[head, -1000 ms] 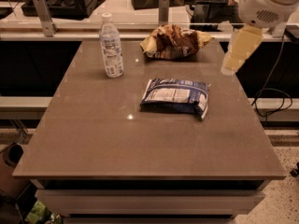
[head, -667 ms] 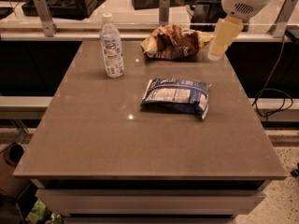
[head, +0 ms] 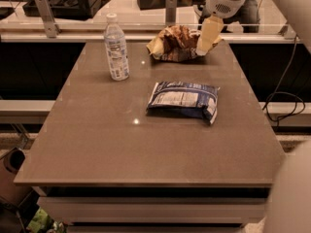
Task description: Pick brown chip bag
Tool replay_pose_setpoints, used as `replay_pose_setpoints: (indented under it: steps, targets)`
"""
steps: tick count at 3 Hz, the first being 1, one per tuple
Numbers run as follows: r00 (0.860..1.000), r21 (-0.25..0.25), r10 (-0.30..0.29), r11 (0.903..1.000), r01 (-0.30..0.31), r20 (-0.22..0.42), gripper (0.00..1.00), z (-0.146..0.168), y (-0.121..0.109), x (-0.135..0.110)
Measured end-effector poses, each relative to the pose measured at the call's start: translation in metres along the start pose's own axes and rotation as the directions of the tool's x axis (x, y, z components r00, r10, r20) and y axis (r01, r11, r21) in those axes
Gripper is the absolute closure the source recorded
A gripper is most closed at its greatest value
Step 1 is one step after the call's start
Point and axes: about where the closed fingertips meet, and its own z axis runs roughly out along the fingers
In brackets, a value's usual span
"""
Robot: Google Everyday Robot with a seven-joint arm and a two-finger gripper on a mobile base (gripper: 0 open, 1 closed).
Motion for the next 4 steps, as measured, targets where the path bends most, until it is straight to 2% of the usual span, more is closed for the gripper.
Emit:
replay_pose_setpoints:
  steps: [1, 2, 3, 4]
  targets:
    - [0.999, -0.077, 0.033, 0.9965, -0.031, 0.025, 0.0, 0.048, -0.007, -0.011]
    - [0.999, -0.077, 0.033, 0.9965, -0.031, 0.025, 0.0, 0.048, -0.007, -0.011]
    - [0.999, -0.07, 0.04, 0.9968, -0.039, 0.02, 0.0, 0.064, -0.008, -0.017]
    - [0.999, -0.098, 0.05, 0.9939, -0.05, 0.004, 0.0, 0.105, -0.004, -0.026]
